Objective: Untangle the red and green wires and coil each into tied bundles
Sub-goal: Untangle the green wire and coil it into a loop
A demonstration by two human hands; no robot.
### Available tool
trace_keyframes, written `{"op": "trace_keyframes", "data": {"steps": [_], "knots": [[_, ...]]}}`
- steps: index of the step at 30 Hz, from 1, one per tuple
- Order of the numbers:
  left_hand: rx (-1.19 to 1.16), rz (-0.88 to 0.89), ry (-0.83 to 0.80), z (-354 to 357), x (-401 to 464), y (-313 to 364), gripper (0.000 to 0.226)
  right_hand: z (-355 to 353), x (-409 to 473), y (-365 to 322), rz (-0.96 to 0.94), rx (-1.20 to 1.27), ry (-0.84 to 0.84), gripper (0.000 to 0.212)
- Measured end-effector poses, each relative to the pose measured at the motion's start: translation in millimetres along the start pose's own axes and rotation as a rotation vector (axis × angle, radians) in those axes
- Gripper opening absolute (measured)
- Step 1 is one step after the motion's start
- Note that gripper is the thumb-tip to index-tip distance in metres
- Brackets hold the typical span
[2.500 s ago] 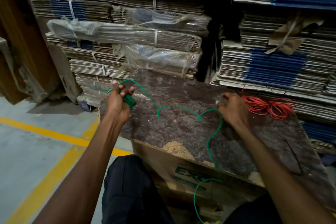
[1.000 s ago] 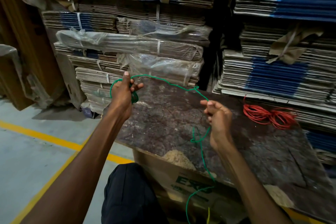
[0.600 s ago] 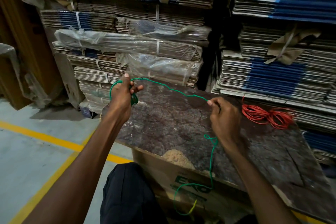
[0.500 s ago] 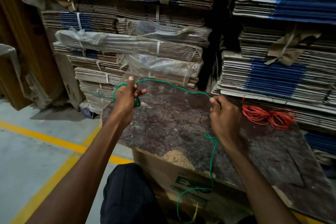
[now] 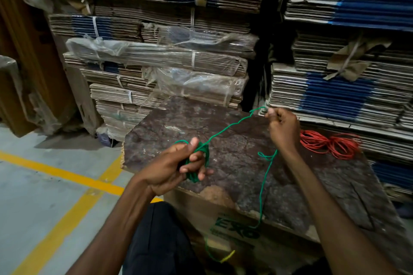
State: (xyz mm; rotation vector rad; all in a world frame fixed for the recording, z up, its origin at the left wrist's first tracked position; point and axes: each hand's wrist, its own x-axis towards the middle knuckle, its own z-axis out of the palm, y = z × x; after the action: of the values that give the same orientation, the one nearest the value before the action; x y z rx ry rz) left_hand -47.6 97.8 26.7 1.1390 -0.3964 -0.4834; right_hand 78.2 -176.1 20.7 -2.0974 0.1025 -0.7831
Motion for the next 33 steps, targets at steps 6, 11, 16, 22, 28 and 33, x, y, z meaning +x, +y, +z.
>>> {"op": "trace_keyframes", "data": {"steps": [6,11,16,22,28,33], "knots": [[-0.546,0.283,-0.351,16,11,22,0.046,9,-18,2,0.011,0.045,-0.310,0.021],[-0.544,0.505,-0.198,14,32,65,0.036,10,-48,-2,0.002,0.115,-0.529,0.022],[-0.467,0.599,0.098,-5,58,86,0.057,-8,-80,-11,0.044,0.214,-0.705,0.023],[-0.076,0.587,0.466,-19,87,76,0.043,-45,-97,-31,-0.008,0.349,-0.793,0.026],[0.537,0.522,0.650,-31,99,48,0.041,-66,-92,-47,-0.022,0.316,-0.823,0.027],[0.952,0.372,0.591,-58,103,21,0.046,-82,-86,-51,-0.048,0.275,-0.811,0.029]]}}
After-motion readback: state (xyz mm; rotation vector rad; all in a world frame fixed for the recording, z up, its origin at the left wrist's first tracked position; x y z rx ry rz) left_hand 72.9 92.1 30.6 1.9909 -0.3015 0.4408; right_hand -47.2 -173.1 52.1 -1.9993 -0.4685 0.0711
